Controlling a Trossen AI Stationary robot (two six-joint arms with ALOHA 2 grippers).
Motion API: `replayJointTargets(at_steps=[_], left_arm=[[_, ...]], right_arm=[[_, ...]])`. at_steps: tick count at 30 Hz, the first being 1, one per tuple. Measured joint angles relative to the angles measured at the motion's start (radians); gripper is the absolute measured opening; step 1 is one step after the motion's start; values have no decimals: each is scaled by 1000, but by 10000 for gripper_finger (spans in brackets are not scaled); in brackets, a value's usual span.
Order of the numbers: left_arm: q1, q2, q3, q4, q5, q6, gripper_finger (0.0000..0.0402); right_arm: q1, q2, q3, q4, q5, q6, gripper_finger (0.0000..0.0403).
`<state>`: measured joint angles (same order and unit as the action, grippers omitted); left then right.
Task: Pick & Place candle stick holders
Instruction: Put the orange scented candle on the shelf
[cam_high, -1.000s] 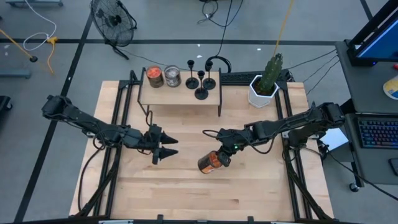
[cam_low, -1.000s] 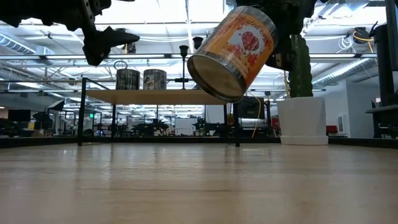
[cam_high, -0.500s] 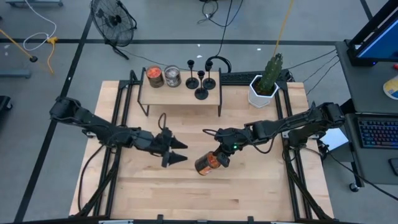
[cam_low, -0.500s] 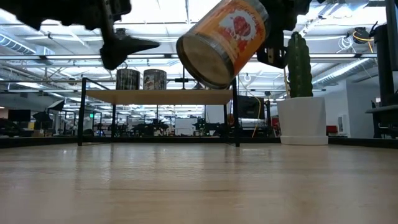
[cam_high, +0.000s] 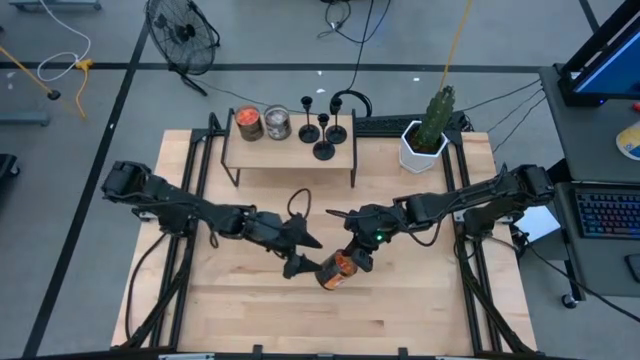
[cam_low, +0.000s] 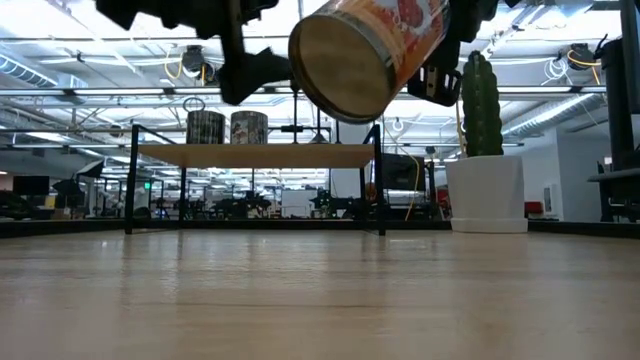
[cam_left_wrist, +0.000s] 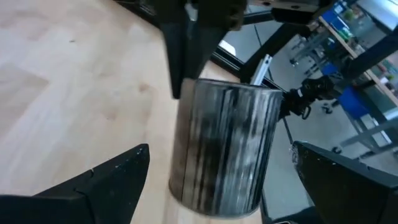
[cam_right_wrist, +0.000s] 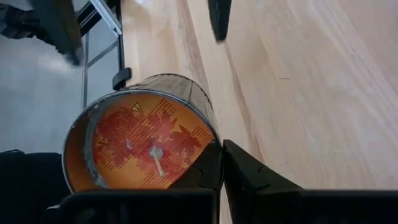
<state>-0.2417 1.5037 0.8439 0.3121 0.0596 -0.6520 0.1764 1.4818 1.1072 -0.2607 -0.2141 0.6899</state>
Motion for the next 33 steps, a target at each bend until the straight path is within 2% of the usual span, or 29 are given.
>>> replayJointTargets(at_steps=[10, 20, 24, 28, 33], left_arm=[[-1, 130, 146, -114, 72, 17, 400], [15, 237, 276, -117, 136, 22, 400], [24, 291, 341, -185, 178, 22, 400], [35, 322, 362, -196, 215, 22, 400], [40, 322, 362, -186, 202, 18, 400]], right_arm=[[-1, 0, 0, 0, -29, -48, 0], [-25, 0, 0, 7, -65, -94, 0], [-40, 0, 0, 14, -68, -107, 0], [-47, 0, 0, 25, -76, -112, 0], [-47, 0, 0, 25, -74, -112, 0]])
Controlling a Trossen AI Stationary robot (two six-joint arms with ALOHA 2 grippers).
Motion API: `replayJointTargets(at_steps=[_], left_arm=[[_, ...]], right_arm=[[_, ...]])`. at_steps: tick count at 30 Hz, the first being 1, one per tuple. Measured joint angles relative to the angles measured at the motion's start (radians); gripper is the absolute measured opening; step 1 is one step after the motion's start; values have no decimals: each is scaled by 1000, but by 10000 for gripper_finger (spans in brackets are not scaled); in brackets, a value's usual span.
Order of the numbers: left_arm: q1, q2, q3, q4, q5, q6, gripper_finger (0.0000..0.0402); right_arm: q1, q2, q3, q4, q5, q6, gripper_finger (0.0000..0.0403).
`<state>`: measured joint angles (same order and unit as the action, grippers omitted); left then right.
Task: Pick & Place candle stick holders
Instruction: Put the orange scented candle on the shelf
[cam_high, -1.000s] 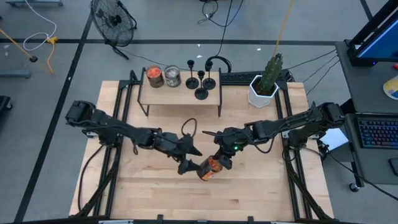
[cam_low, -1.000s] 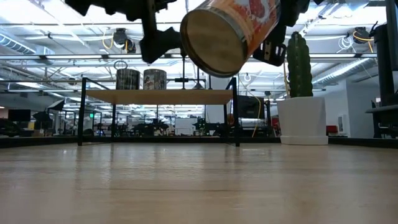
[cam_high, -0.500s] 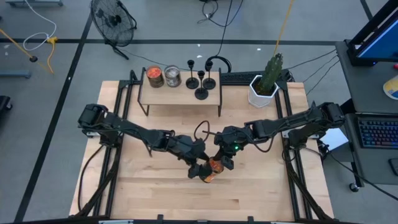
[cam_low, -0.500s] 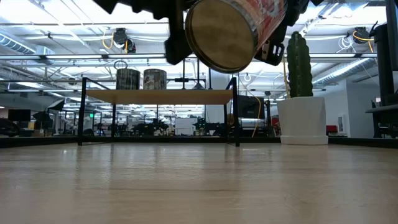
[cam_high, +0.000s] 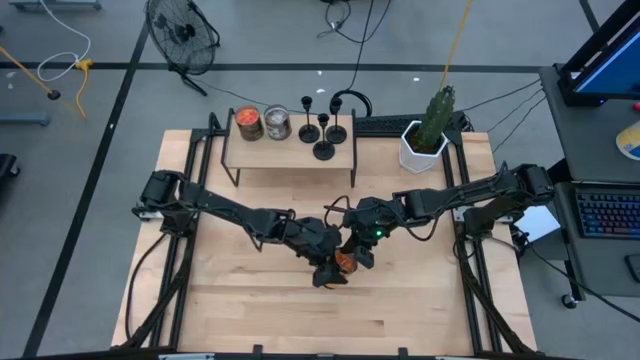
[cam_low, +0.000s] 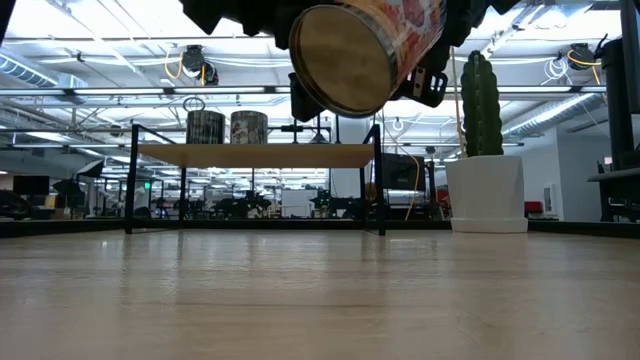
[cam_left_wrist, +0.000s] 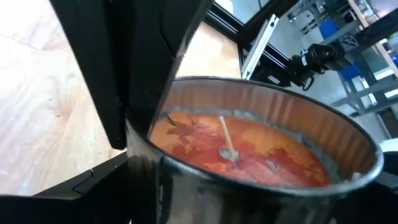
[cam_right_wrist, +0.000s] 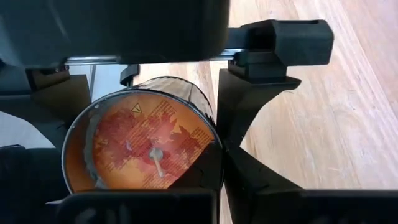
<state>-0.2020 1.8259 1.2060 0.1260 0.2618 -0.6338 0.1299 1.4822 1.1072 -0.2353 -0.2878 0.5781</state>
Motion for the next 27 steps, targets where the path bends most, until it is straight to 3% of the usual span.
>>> replayJointTargets(at_steps=[14, 20, 27], left_arm=[[-2, -2, 0, 2, -43, -34, 398], [-5, -2, 2, 3, -40, -40, 349], [-4, -2, 2, 2, -30, -47, 347]], right_arm=[[0, 0, 0, 39, -15, -14, 0], [-1, 2, -1, 39, -25, -20, 0], [-1, 2, -1, 41, -28, -39, 8]])
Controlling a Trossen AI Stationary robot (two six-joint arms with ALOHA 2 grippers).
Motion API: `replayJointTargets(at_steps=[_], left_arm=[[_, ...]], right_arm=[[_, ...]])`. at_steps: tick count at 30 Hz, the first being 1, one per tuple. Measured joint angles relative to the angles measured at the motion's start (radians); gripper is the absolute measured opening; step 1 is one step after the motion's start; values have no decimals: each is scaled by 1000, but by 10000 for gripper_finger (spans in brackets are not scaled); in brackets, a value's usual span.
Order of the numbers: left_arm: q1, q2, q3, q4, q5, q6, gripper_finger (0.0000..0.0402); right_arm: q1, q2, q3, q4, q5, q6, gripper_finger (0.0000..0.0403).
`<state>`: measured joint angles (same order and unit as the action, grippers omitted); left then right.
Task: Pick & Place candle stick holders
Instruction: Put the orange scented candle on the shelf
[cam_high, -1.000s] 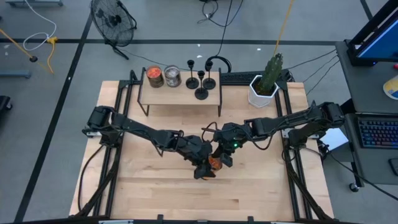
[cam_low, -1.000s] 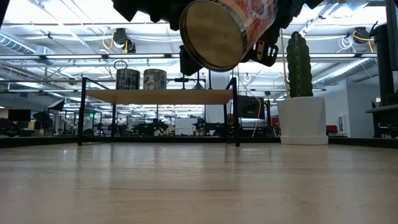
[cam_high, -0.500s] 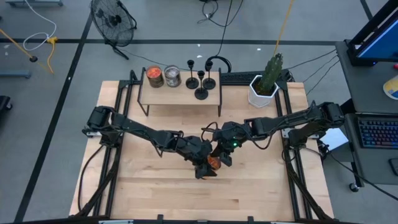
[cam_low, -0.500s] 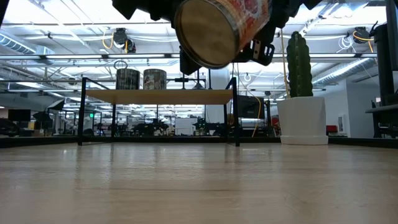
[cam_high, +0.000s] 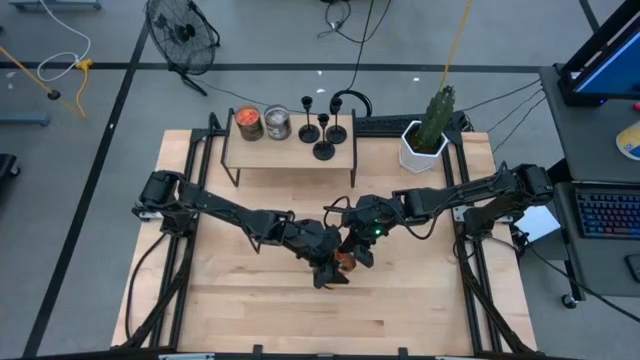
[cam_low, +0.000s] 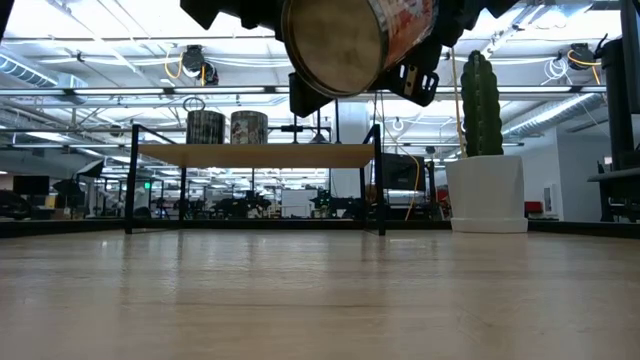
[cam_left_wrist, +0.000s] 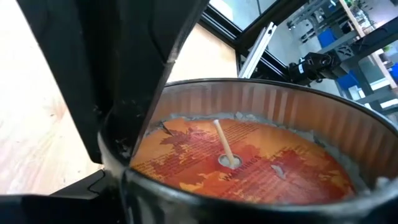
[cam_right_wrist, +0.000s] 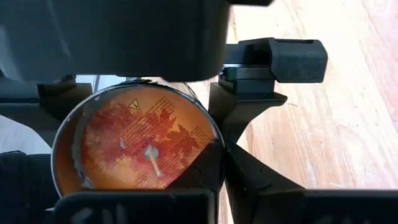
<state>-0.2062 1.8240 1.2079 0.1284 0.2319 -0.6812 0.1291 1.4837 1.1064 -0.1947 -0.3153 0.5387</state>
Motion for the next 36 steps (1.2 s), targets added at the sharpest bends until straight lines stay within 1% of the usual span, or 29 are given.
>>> replayJointTargets(at_steps=[5, 8, 11, 14, 17, 19, 23, 27, 34, 36], left_arm=[[-6, 0, 0, -25, 2, -11, 347], [-11, -9, -4, -121, -9, -28, 347], [-17, -34, -4, -237, -75, -35, 347], [-28, -72, -4, -329, -116, -44, 347], [-42, -121, -4, -409, -190, -46, 347], [-52, -168, -4, -471, -265, -54, 347], [-62, -257, -4, -626, -451, -98, 347], [-66, -347, -4, -748, -637, -155, 347], [-75, -468, -4, -914, -969, -242, 347], [-75, -492, -4, -928, -1053, -244, 347]], right_arm=[[1, 0, 0, -6, -4, -2, 34], [2, -2, 0, -18, -22, -5, 53], [3, -13, 0, -36, -32, -9, 75], [2, -29, 1, -60, -37, -13, 96], [2, -54, 1, -122, -36, -39, 111], [2, -73, 2, -175, -32, -54, 115], [2, -109, -9, -261, -17, -70, 112], [3, -149, -36, -301, 9, -82, 104], [3, -235, -142, -275, 32, -83, 98], [3, -266, -185, -255, 33, -81, 98]])
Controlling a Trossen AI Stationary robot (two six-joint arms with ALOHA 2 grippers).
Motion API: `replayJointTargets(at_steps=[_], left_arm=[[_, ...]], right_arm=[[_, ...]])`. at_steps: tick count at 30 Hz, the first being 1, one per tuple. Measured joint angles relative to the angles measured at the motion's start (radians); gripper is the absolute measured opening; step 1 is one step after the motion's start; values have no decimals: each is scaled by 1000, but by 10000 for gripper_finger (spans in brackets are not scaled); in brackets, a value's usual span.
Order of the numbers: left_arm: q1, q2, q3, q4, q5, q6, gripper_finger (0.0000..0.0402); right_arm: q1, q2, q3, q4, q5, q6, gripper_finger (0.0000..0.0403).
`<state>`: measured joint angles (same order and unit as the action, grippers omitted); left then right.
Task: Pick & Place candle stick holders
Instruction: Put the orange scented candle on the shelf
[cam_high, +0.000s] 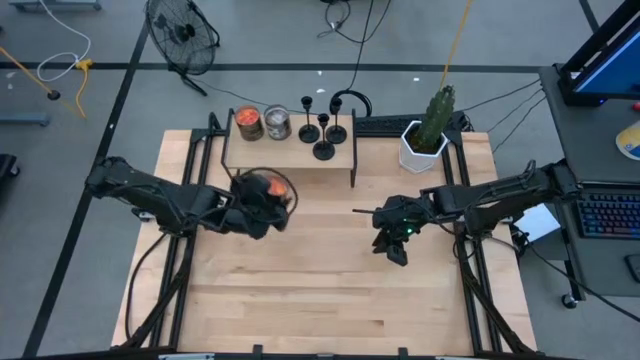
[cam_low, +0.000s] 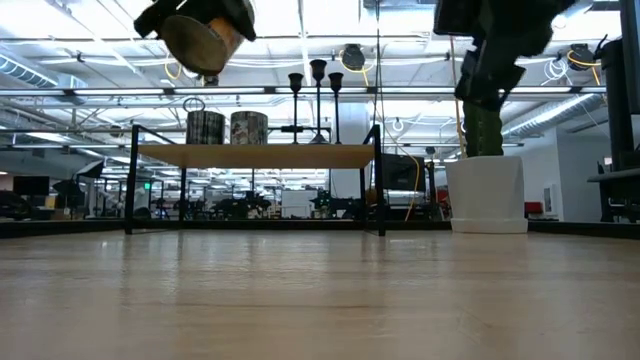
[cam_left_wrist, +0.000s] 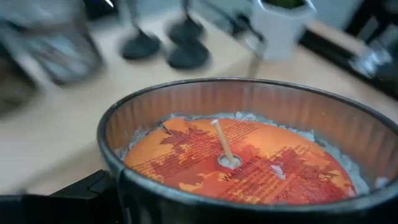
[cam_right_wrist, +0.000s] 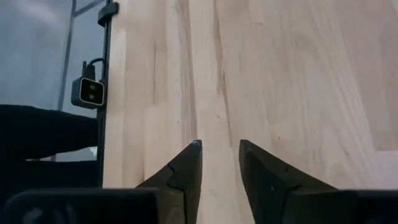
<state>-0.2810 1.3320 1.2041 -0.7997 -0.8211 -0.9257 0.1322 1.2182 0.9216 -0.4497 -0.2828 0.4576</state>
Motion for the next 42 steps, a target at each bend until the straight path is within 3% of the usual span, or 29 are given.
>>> replayJointTargets(at_steps=[4, 8, 12, 21, 31, 35, 42], left_arm=[[2, -26, 0, -16, -177, 10, 347], [8, -27, 0, -16, -310, 15, 347], [35, -26, 0, -20, -308, 37, 347], [110, -26, -6, -35, -354, 40, 347], [189, -59, -161, 39, -369, -80, 347], [197, -93, -269, 225, -436, -74, 347], [245, -97, -463, 702, -445, 125, 347]], right_arm=[[0, -73, -97, 89, 4, 1, 88], [-7, -167, -190, 168, 26, 0, 55], [-20, -274, -256, 200, 25, 0, 7], [-34, -469, -331, 197, 54, 1, 2], [-35, -565, -360, 192, 78, 1, 1], [-35, -569, -360, 189, 80, 1, 1], [-36, -570, -361, 182, 104, 1, 1]])
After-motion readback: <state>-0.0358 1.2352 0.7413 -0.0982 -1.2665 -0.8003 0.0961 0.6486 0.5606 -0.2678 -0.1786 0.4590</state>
